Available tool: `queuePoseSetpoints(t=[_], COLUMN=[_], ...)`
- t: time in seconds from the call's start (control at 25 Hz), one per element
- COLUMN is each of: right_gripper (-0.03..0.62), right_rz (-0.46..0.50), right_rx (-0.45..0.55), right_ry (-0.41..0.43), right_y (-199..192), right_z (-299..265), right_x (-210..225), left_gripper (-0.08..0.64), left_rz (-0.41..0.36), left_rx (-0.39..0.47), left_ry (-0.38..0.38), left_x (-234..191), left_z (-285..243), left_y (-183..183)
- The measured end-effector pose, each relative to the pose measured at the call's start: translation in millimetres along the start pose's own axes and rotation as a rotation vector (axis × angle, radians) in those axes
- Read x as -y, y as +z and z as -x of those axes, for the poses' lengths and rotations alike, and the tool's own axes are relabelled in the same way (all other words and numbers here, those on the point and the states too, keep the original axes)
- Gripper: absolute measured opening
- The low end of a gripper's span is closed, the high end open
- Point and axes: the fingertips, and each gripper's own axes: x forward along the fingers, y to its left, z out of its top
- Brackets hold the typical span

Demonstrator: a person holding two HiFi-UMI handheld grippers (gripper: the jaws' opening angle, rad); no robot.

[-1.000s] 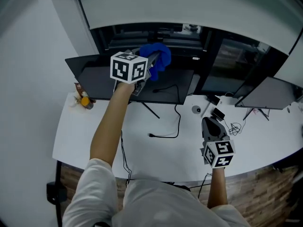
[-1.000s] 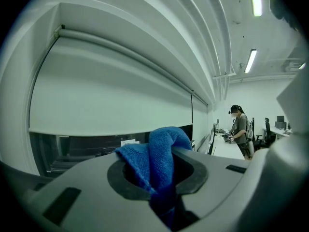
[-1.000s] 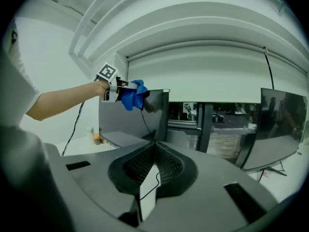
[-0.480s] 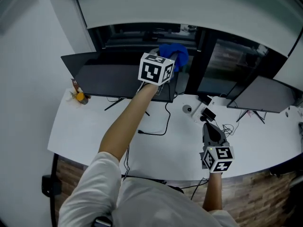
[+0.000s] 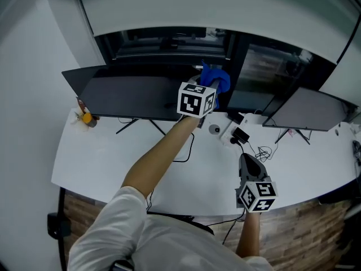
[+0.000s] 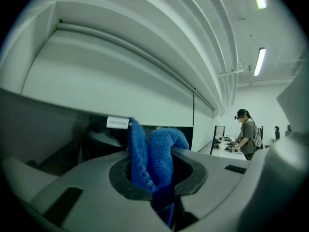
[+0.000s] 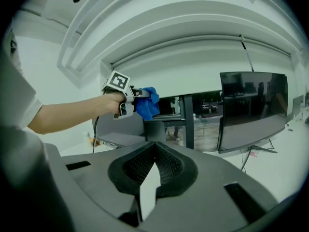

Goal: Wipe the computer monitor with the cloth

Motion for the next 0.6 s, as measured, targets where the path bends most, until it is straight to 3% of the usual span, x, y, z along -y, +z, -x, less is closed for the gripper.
queuePoseSetpoints(t=[0.2, 0.4, 0.6], right_gripper=[0.014, 0.014, 0.014], right_rz=[-0.031, -0.051, -0.053], right_rx=[-0.028, -0.064, -0.092], right_ry=[-0.024, -0.036, -0.028], right_y=[-19.7, -41.8, -57.2], right_z=[4.8, 0.1, -9.3], right_x=[9.6, 18.0, 17.9], left_gripper=[0.072, 0.072, 0.072], left_rz=[0.103, 0.189, 0.202], left_rx=[0.032, 0.027, -0.016], left_ry=[0.080, 0.098, 0.105], left_x=[-12.7, -18.9, -25.1], left_z=[-2.5, -2.4, 1.4], left_y=[-37.5, -74.2, -114.8])
